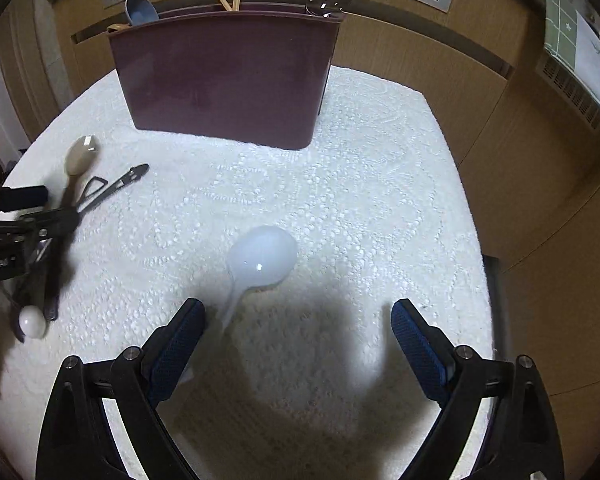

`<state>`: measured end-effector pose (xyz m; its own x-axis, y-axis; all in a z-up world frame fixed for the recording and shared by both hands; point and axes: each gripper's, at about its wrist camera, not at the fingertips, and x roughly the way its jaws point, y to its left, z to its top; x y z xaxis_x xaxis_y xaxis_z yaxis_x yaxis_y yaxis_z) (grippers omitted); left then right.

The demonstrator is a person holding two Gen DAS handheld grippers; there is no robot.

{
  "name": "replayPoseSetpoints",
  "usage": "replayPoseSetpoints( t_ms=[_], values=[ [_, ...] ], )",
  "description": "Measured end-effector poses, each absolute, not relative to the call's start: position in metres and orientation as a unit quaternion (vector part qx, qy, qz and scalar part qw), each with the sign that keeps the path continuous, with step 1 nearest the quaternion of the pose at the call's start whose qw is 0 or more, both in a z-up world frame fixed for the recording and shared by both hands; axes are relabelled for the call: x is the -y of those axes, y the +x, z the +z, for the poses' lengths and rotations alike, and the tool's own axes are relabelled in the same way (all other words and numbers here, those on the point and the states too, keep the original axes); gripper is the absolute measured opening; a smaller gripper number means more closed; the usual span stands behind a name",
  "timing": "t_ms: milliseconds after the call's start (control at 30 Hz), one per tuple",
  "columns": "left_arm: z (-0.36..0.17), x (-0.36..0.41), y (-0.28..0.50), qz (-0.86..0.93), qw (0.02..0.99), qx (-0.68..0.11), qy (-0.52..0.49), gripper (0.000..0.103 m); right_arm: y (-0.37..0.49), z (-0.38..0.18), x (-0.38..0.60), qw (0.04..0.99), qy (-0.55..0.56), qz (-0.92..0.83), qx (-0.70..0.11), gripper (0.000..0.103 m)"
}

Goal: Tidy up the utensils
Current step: 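Grasp the white plastic spoon with the right tool while the left tool grasps a brown translucent spoon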

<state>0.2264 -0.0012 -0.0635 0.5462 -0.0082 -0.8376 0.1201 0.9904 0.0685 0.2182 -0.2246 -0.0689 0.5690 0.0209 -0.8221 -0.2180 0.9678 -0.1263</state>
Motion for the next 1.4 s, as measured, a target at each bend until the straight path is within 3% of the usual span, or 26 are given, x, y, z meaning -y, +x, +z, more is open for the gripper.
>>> replayPoseSetpoints(
  t_ms=[100,333,567,900,1233,1300,1400],
  values=[
    [-0.060,-0.011,0.222,-0.026,0.876,-0.476,0.077,0.073,0.212,-0.072,0.231,0.878,-0.098,0.070,-0.463,0.097],
    [-0.048,-0.049,0.222,-0.023,0.860,-0.504,-0.078,0.072,0.209,-0.076,0.241,0.876,-0.067,0.073,-0.472,0.101],
    [-0.043,-0.069,0.213,-0.033,0.837,-0.528,-0.139,0.072,0.208,-0.078,0.242,0.878,-0.059,0.074,-0.469,0.102],
    [-0.059,-0.017,0.270,-0.085,0.846,-0.518,-0.098,0.072,0.206,-0.078,0.247,0.876,-0.048,0.080,-0.474,0.103],
    [-0.057,0.015,0.248,-0.137,0.860,-0.490,-0.029,0.072,0.211,-0.076,0.240,0.870,-0.033,0.060,-0.488,0.103],
    [-0.056,0.003,0.242,-0.122,0.863,-0.489,-0.035,0.072,0.217,-0.075,0.230,0.873,-0.041,0.062,-0.483,0.100],
    [-0.056,-0.019,0.240,-0.099,0.863,-0.492,-0.055,0.072,0.225,-0.068,0.210,0.877,-0.058,0.080,-0.469,0.073]
  ],
)
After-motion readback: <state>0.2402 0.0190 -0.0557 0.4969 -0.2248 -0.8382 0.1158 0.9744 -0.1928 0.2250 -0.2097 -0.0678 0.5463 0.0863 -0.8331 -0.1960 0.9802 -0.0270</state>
